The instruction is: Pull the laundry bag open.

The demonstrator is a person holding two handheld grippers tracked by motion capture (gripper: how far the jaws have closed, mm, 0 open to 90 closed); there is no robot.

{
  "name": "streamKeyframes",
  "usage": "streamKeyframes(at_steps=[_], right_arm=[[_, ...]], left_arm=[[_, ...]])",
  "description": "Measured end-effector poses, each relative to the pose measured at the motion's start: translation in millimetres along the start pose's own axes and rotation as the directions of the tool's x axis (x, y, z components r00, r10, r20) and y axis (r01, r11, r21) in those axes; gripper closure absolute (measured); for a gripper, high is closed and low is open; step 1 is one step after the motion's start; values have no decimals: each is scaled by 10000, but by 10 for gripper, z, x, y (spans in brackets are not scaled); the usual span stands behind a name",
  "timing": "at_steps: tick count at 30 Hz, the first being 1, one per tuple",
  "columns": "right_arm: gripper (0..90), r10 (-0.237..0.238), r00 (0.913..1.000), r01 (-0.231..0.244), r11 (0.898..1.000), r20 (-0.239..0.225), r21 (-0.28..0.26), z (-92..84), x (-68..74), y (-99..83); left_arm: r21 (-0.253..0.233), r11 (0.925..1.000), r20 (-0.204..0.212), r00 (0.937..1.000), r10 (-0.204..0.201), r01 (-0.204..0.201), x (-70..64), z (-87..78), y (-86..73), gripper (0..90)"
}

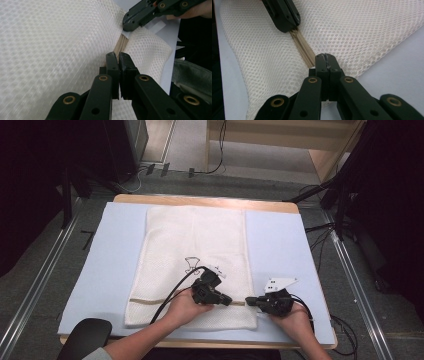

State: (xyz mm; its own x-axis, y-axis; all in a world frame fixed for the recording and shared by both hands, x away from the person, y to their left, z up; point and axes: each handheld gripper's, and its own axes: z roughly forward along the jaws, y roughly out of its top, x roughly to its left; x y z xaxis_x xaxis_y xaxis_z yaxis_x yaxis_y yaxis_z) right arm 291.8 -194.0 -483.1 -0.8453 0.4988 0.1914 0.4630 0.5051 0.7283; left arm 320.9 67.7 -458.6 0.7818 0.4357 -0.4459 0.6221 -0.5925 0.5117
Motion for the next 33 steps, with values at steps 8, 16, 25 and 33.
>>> streamKeyframes(at_steps=[8, 16, 25, 33], right_arm=[[900, 2, 9999, -4, 9998, -103, -183, -3, -9, -26], [900, -72, 9999, 71, 9998, -88, -160, -1, -10, -19], [900, -84, 9997, 82, 9999, -209, -108, 0, -25, -12], [900, 19, 9993, -23, 9999, -371, -100, 1, -48, -11]], left_arm=[[109, 9999, -35, 9999, -128, 128, 88, -187, -109, 891], [-38, 9994, -242, 9991, -359, 358, 161, -385, -253, 891], [-233, 9979, -536, 9967, -616, 604, 256, -702, -471, 891], [-512, 9957, -786, 9936, -810, 771, 354, -1019, -672, 890]])
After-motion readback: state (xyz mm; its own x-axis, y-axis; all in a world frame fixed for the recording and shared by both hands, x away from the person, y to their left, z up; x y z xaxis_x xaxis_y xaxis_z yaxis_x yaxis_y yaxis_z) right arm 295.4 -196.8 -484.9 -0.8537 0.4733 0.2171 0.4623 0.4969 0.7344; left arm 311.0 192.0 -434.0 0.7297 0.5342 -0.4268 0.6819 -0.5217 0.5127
